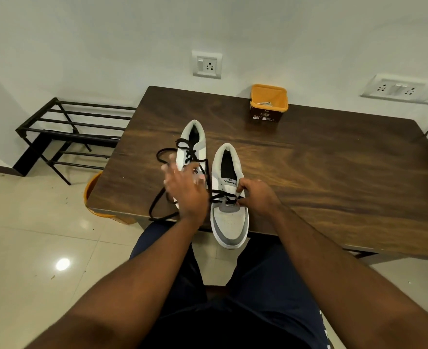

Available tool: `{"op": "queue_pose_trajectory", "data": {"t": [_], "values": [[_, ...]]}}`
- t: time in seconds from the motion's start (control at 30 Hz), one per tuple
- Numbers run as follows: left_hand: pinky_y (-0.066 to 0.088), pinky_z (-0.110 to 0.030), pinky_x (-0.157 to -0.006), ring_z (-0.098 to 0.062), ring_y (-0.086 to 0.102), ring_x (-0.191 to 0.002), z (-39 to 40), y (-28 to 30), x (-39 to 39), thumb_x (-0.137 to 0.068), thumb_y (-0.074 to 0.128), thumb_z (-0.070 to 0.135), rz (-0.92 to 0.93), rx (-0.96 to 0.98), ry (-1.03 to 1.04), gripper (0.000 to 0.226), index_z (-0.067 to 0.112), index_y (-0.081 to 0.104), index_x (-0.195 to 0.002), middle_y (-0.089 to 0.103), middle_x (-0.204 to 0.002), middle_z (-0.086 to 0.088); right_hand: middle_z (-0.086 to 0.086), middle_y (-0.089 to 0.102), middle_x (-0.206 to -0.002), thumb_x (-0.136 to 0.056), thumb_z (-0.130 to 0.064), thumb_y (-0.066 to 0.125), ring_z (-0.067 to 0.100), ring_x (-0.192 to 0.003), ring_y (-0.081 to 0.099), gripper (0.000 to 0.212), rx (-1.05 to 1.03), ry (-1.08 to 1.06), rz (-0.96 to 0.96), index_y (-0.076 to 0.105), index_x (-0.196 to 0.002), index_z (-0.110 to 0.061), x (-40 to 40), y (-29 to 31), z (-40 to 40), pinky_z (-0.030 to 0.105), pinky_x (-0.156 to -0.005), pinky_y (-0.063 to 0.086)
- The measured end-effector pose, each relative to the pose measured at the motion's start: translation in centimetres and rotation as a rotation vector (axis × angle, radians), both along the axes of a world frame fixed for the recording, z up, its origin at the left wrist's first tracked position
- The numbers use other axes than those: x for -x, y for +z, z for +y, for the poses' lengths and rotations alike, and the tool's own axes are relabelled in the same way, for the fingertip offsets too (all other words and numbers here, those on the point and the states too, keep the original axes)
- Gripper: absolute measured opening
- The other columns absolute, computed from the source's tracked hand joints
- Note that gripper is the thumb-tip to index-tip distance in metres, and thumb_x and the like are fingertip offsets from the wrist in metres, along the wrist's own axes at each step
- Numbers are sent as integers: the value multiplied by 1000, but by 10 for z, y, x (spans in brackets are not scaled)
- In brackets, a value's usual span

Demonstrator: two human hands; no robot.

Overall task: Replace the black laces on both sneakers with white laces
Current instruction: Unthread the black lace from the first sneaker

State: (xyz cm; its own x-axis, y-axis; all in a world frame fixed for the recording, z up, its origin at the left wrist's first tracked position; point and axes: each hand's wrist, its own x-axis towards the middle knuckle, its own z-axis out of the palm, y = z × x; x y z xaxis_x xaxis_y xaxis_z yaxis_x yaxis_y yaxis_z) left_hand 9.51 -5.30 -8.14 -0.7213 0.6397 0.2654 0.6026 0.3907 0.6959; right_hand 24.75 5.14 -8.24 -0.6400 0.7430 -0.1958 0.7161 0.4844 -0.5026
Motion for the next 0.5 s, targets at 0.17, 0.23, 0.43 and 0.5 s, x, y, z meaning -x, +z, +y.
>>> {"op": "queue_pose_trajectory", "data": {"t": [0.17,0.23,0.43,0.5], "values": [[-10,-65,-113,-38,-25,-145,17,2,-26,-89,60,47,405,552,-596,32,29,63,-115,-14,-163,-6,0,67,-91,-71,-15,78,16,-77,53,26,3,-2,38,60,-89,-18,-1,3,-2,25,-64,34],[-11,-65,-112,-37,-25,-145,21,-5,-25,-91,59,46,379,573,-606,28,28,65,-110,-12,-163,-5,-3,62,-83,-70,-14,77,16,-74,52,26,6,-4,40,60,-89,-17,-1,6,-3,26,-62,33],[12,-62,-115,-32,34,-138,4,-9,0,-94,54,9,-310,-124,111,14,10,68,-93,39,-149,-8,-8,56,-81,-70,-14,76,15,-75,52,26,2,-7,15,60,-89,-22,0,4,-2,26,-62,35],[29,-59,-110,-33,50,-122,-5,-5,20,-97,51,10,-481,-327,482,17,5,67,-103,48,-141,-12,-8,54,-79,-71,-15,75,16,-74,51,26,0,-5,6,59,-89,-22,1,3,-2,26,-60,34]]}}
